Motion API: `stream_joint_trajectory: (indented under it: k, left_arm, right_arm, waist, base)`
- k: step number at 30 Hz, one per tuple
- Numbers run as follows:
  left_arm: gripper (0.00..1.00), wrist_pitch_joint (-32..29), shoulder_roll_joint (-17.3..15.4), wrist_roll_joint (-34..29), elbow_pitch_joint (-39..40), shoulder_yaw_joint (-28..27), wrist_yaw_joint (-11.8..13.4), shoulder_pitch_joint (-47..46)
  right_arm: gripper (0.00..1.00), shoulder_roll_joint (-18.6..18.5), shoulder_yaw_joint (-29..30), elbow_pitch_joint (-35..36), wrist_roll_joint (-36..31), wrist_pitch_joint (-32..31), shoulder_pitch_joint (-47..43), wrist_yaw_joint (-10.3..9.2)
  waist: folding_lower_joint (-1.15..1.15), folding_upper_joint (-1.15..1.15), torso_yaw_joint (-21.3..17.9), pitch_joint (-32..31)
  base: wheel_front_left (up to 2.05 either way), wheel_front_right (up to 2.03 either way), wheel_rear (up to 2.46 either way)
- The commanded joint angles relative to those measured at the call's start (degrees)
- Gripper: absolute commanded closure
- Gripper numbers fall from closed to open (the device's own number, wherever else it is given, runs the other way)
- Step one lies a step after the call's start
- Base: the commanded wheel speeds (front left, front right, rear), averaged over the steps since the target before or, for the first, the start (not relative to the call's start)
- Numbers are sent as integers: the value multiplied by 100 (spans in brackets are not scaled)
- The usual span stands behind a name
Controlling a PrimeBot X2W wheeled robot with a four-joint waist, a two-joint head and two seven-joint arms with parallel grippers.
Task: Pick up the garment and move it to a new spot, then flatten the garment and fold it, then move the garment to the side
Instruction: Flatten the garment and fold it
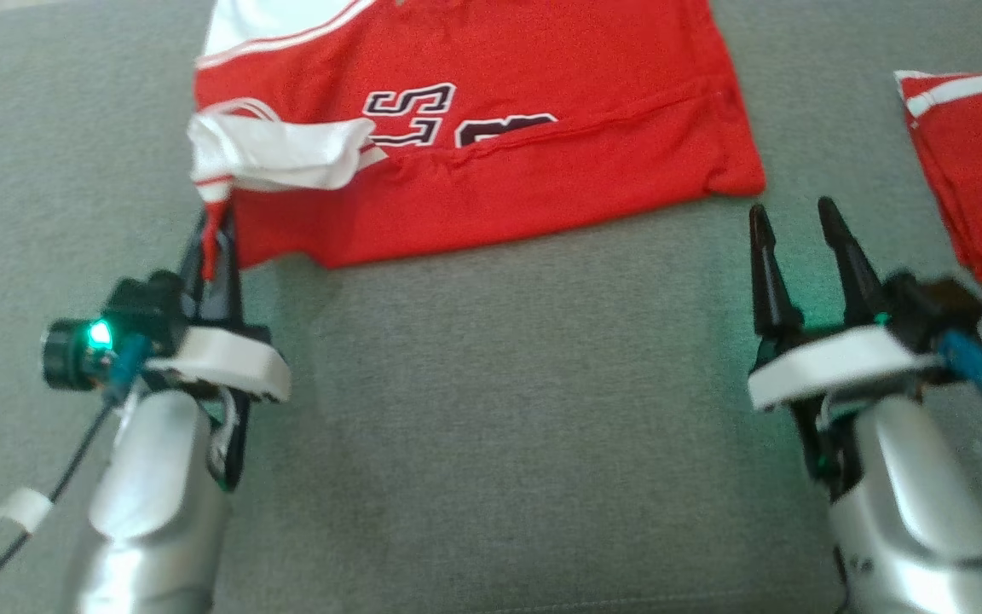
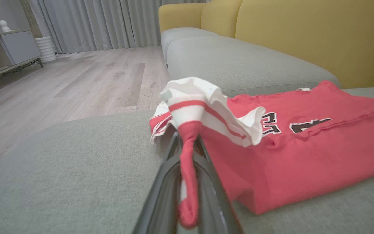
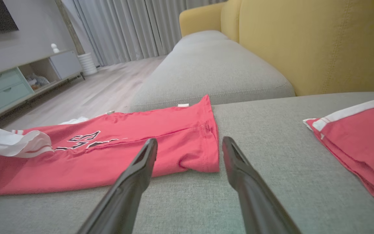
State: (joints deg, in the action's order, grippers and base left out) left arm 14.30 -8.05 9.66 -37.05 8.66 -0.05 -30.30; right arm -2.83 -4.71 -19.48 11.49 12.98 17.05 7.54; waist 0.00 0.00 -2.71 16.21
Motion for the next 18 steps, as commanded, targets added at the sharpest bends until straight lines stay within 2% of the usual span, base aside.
stream_joint_trajectory:
  k: [1, 6, 12, 18]
  left_arm:
    - [100, 66, -111, -75, 242, -84, -27, 86]
    - [100, 68, -2, -242, 489, 187, -72, 144]
    - [100, 69, 84, -250, 520, 314, -95, 58]
    - [100, 69, 132, -218, 508, 349, -104, -70]
  right_arm:
    - [0, -5, -17, 5, -130, -164, 353, -5]
    - [0, -5, 362, -631, -117, -778, 1030, -5]
    - [0, -5, 1094, -1557, -885, -1478, 1760, -5]
    - [0, -5, 1446, -2289, -1405, -1820, 2110, -5]
  waist:
    - [0, 0, 92, -18]
    - [0, 0, 338, 31]
    - [0, 0, 586, 183]
    - [0, 0, 749, 305]
  base:
    - [0, 0, 0]
    - [0, 0, 0]
    - [0, 0, 0]
    - [0, 0, 0]
